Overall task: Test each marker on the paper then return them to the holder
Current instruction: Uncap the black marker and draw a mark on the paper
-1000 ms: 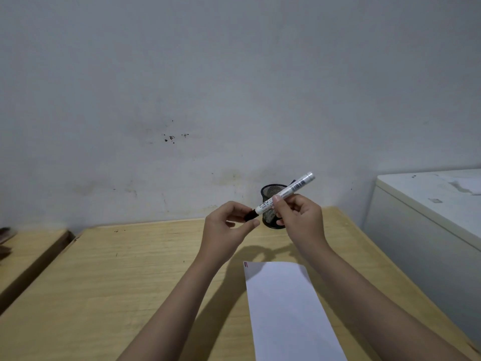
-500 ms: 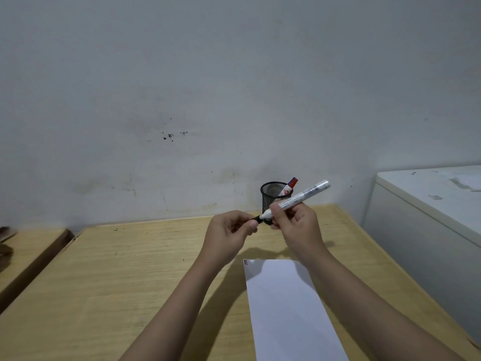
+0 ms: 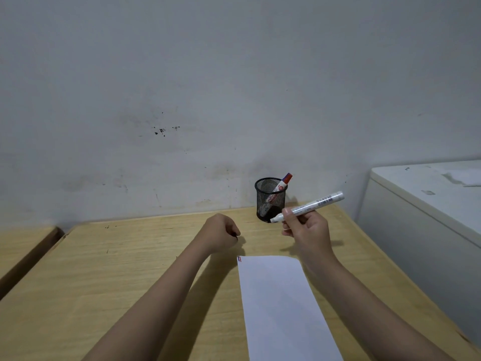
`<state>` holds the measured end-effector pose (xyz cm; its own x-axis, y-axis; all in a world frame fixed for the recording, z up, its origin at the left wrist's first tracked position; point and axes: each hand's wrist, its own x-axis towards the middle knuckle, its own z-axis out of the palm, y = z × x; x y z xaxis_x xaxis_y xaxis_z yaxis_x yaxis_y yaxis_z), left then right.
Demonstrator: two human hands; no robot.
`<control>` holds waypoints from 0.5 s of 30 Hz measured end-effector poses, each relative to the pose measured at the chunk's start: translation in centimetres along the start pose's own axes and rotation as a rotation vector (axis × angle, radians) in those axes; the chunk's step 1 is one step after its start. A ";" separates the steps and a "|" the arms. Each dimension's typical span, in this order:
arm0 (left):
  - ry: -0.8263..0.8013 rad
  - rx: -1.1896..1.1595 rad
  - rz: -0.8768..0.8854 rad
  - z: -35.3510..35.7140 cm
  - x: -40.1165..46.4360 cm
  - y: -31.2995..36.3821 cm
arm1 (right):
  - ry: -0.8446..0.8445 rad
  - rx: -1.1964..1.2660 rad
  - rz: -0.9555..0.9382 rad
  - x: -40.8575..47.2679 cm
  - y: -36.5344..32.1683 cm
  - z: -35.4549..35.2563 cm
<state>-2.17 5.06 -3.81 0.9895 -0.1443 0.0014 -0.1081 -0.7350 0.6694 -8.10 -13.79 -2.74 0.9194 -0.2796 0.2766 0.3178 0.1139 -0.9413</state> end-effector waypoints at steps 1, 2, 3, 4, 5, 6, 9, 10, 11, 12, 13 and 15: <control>-0.022 0.027 -0.005 0.2 0.4 0.1 | -0.004 -0.010 0.010 -0.1 0.2 -0.2; -0.043 0.052 -0.014 0.4 0.7 0.1 | -0.009 -0.021 0.018 -0.2 0.4 -0.3; -0.064 0.076 -0.023 0.6 0.9 0.1 | -0.018 -0.031 0.025 -0.3 0.7 -0.4; -0.081 0.090 -0.030 0.8 1.2 -0.1 | -0.029 -0.039 0.033 -0.4 0.9 -0.6; -0.088 0.092 -0.032 1.0 1.3 -0.3 | -0.037 -0.043 0.043 -0.5 1.1 -0.6; -0.087 0.086 -0.028 1.1 1.3 -0.5 | -0.042 -0.045 0.054 -0.5 1.3 -0.7; -0.047 0.058 -0.014 1.5 1.0 -1.3 | -0.049 -0.057 0.079 -0.6 1.9 -0.7; -0.030 0.030 -0.022 1.5 0.8 -1.5 | -0.052 -0.060 0.083 -0.7 2.0 -0.6; -0.012 -0.020 -0.038 1.5 0.5 -1.6 | -0.054 -0.062 0.088 -0.6 2.1 -0.5; 0.015 -0.081 -0.054 1.5 0.1 -1.6 | -0.056 -0.064 0.090 -0.6 2.1 -0.4; 0.059 -0.138 -0.063 1.4 -0.3 -1.6 | -0.058 -0.069 0.092 -0.6 2.2 -0.3; 0.155 -0.234 -0.048 1.4 -1.5 -1.4 | -0.061 -0.075 0.098 -0.6 2.4 0.1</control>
<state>-3.63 5.40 -5.76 0.9978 0.0032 0.0667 -0.0533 -0.5627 0.8249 -7.85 -13.21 -5.17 0.9582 -0.2122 0.1916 0.2097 0.0660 -0.9755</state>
